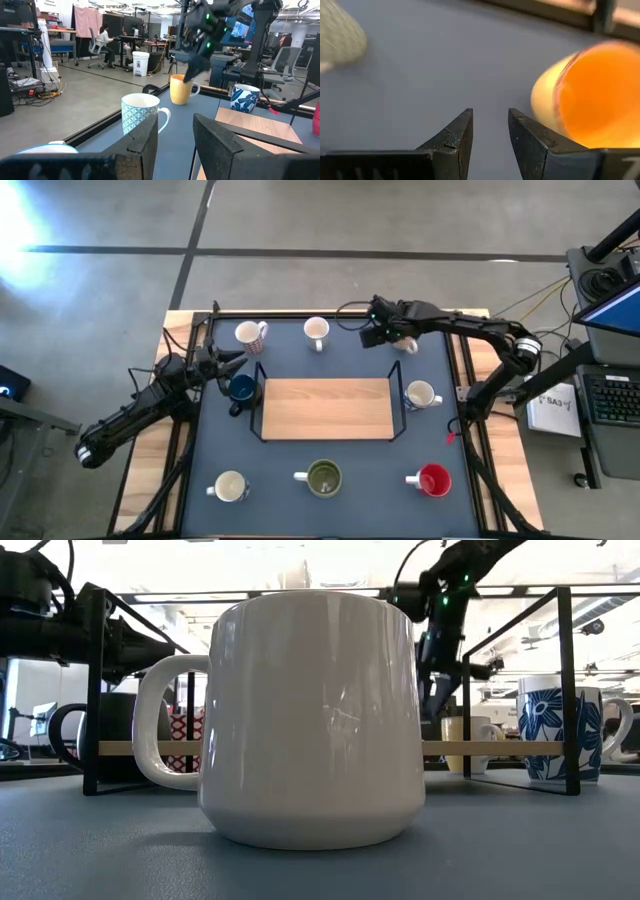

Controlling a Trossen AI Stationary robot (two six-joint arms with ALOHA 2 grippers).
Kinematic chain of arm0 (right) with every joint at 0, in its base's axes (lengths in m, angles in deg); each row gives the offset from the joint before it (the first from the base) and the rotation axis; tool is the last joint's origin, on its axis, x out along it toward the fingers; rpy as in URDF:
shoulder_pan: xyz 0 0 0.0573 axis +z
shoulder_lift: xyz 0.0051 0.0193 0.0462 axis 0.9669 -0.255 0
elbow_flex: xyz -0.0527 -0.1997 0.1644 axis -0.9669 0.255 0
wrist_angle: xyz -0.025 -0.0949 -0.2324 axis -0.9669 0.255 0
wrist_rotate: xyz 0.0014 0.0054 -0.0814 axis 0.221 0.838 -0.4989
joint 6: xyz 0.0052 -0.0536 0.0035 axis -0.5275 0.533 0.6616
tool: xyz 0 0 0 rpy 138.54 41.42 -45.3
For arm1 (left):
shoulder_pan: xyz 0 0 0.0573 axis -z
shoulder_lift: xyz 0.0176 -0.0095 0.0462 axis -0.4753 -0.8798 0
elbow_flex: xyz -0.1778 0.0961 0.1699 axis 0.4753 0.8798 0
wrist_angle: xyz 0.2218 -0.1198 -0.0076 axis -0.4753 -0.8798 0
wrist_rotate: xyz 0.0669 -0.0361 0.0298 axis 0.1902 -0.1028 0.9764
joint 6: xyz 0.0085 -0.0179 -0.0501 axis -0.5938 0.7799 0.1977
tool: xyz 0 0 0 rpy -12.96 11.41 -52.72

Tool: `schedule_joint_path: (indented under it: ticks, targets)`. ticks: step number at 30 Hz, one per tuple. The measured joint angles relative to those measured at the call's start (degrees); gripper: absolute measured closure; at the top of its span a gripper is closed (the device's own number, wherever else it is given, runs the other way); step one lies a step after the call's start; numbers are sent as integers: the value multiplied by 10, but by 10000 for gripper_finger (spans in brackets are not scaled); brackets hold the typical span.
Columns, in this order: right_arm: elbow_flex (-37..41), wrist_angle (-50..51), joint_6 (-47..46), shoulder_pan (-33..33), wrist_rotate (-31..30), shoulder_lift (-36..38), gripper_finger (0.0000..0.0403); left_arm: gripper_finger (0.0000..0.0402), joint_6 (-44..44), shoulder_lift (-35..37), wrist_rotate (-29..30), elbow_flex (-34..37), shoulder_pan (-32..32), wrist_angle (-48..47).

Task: Place coffee mugs
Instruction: Put the yellow mug on the shelf

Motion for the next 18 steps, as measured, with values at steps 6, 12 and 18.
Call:
schedule_joint_path:
  ticks: [6, 12, 18]
  targets:
    - [-10, 7, 12, -20, -27, 17, 291, 294, 0, 0, 0, 0, 0, 0]
    - [7, 29, 14, -45, -27, 14, 289, 294, 0, 0, 0, 0, 0, 0]
    - [27, 29, 15, -52, -27, 14, 291, 294, 0, 0, 0, 0, 0, 0]
